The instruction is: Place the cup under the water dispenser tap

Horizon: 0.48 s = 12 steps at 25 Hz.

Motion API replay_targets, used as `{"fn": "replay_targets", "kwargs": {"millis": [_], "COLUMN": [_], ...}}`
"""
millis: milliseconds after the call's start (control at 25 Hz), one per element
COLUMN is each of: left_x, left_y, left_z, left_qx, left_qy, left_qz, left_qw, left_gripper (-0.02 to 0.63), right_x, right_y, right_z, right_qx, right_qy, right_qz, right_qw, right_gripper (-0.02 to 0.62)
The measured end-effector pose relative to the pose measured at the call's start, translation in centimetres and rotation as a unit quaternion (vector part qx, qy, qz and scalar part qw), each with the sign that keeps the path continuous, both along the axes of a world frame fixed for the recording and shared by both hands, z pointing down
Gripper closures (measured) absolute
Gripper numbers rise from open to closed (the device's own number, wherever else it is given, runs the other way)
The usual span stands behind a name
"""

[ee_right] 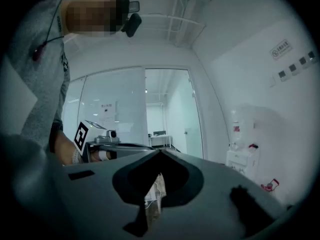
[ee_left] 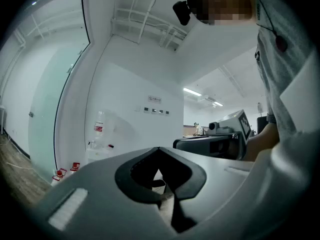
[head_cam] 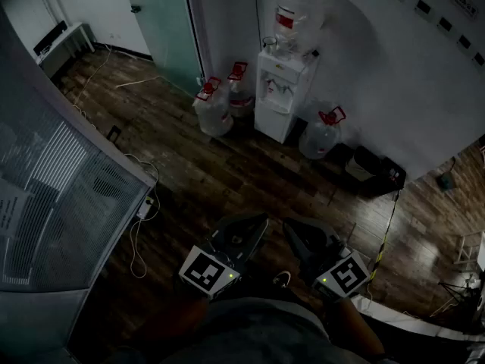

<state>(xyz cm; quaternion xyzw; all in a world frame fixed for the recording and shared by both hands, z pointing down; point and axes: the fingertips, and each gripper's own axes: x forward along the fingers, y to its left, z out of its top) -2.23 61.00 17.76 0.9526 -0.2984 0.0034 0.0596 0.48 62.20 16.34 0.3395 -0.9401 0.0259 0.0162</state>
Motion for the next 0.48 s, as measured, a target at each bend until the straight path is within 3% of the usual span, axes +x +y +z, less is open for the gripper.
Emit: {"fn": "replay_targets", "kwargs": {"millis": [480], "left_x": [-4.9], "left_y": [-0.4], "left_z": [1.2], "left_qx": [0.019], "left_qy": [-0.021], "left_qz": [-0.003], "left_qw": [0.9996], "left_gripper": [0.598], "right_x": [-4.1], "right_y": [-0.6], "right_z": [-0.2], "right_qx": [0.001], "right_qy": [-0.002], "right_qz": [0.011], "right_qw": [1.000], "right_gripper": [0.591]}}
